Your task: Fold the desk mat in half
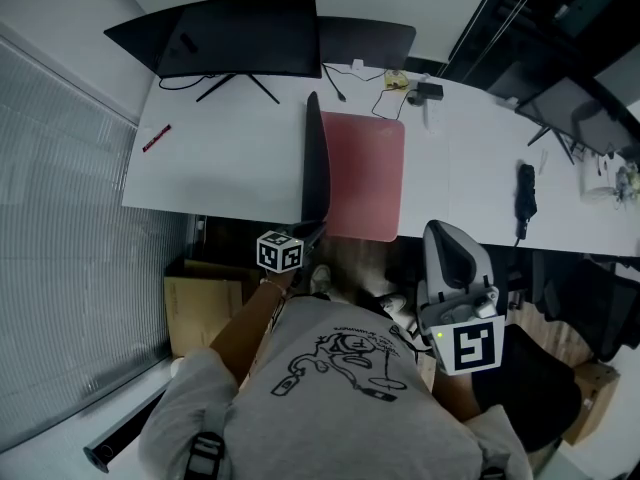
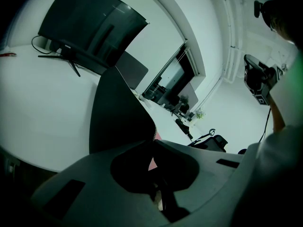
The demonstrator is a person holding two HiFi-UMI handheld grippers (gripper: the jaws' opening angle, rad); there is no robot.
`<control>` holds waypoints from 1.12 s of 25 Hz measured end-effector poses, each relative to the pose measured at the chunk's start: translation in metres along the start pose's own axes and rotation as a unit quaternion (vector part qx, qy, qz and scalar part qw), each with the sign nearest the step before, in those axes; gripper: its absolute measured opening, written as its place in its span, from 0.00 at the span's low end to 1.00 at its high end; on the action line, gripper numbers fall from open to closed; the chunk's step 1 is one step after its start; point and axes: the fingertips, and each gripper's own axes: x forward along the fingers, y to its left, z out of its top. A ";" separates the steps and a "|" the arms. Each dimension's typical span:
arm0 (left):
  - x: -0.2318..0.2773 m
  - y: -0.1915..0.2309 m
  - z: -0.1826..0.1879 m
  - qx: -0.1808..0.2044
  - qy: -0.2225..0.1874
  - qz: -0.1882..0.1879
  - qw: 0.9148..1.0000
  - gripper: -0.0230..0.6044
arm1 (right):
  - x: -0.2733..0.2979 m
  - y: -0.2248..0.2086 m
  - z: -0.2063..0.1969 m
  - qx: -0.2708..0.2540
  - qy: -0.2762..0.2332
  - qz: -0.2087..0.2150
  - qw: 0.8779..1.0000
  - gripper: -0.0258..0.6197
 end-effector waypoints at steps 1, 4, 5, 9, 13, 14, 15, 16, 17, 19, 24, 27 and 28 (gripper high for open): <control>0.001 -0.001 0.000 0.000 0.001 -0.001 1.000 0.09 | -0.001 -0.001 0.001 -0.001 0.000 0.000 1.000 0.05; 0.004 -0.006 -0.001 0.003 0.003 -0.004 1.000 0.09 | -0.002 -0.005 0.003 -0.002 -0.002 0.000 1.000 0.05; 0.006 -0.008 0.000 0.003 0.004 -0.005 1.000 0.09 | -0.002 -0.006 0.004 -0.002 -0.003 0.000 1.000 0.05; 0.009 -0.012 -0.001 0.006 0.007 -0.006 1.000 0.09 | -0.003 -0.009 0.006 -0.002 -0.006 0.001 1.000 0.05; 0.014 -0.019 -0.004 0.009 0.011 -0.009 1.000 0.09 | -0.009 -0.015 0.003 -0.001 -0.003 -0.001 1.000 0.05; 0.015 -0.021 -0.005 0.010 0.013 -0.010 1.000 0.09 | -0.011 -0.017 0.003 -0.001 -0.004 -0.002 1.000 0.05; 0.017 -0.023 -0.005 0.011 0.015 -0.010 1.000 0.09 | -0.012 -0.018 0.003 -0.001 -0.005 -0.002 1.000 0.05; 0.018 -0.024 -0.006 0.011 0.017 -0.010 1.000 0.09 | -0.013 -0.020 0.003 -0.001 -0.006 -0.003 1.000 0.05; 0.019 -0.025 -0.007 0.011 0.019 -0.011 1.000 0.09 | -0.013 -0.021 0.004 -0.001 -0.007 -0.003 1.000 0.05; 0.021 -0.027 -0.008 0.010 0.023 -0.012 1.000 0.09 | -0.014 -0.023 0.003 0.000 -0.007 -0.004 1.000 0.05; 0.025 -0.031 -0.010 0.009 0.030 -0.017 0.999 0.09 | -0.015 -0.027 0.003 0.002 -0.009 -0.006 1.000 0.05; 0.026 -0.031 -0.012 0.011 0.034 -0.016 0.999 0.09 | -0.017 -0.029 0.002 0.003 -0.011 -0.007 1.000 0.05; 0.026 -0.032 -0.012 0.011 0.035 -0.015 0.999 0.09 | -0.017 -0.029 0.002 0.004 -0.011 -0.007 1.000 0.05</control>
